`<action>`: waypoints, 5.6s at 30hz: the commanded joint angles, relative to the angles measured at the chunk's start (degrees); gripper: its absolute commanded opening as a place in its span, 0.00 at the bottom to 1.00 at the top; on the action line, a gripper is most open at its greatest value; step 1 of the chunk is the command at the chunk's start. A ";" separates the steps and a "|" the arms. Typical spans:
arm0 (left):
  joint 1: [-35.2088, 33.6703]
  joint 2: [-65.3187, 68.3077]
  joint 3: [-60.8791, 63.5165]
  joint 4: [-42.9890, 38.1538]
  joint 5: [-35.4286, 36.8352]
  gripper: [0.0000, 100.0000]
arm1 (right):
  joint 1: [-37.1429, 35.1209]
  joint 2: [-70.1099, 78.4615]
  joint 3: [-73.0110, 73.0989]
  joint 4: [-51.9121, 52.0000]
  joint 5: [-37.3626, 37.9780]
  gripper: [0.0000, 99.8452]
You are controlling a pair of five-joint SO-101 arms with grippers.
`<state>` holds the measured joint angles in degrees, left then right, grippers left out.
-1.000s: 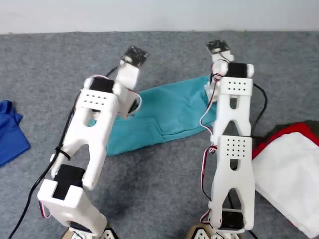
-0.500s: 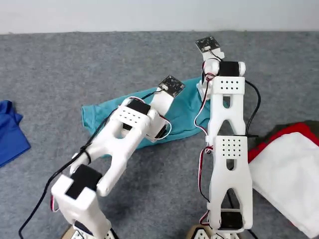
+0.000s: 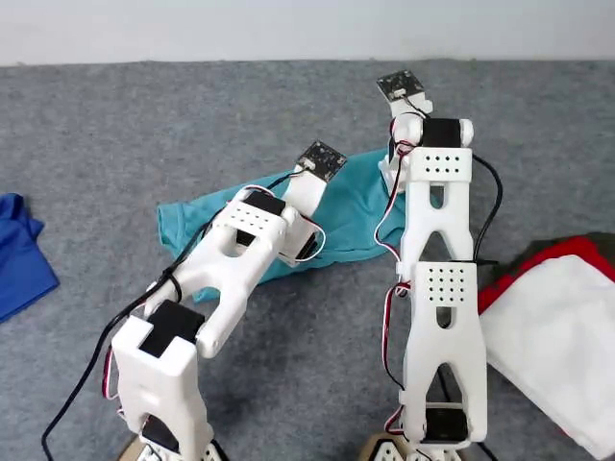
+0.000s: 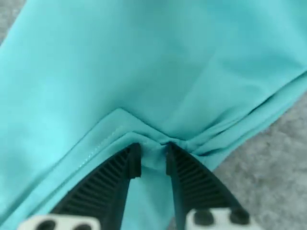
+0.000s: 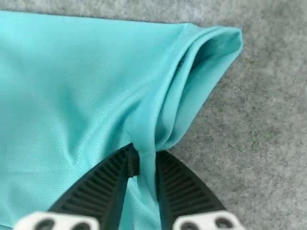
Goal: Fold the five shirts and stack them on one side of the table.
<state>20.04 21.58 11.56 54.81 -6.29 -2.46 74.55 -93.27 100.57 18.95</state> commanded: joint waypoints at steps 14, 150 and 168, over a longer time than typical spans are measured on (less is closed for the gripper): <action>-9.23 -24.97 -6.81 8.88 1.58 0.10 | -2.68 -8.40 -2.02 2.42 -0.62 0.01; -60.31 -34.02 22.11 6.15 -4.40 0.10 | -45.49 -10.86 15.03 -2.86 -3.52 0.25; -60.31 -34.11 23.69 5.89 -4.40 0.10 | -46.90 -14.73 4.84 2.15 -3.60 0.25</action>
<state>-40.09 -10.59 35.65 60.88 -9.98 -52.66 63.38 -86.33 100.57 15.87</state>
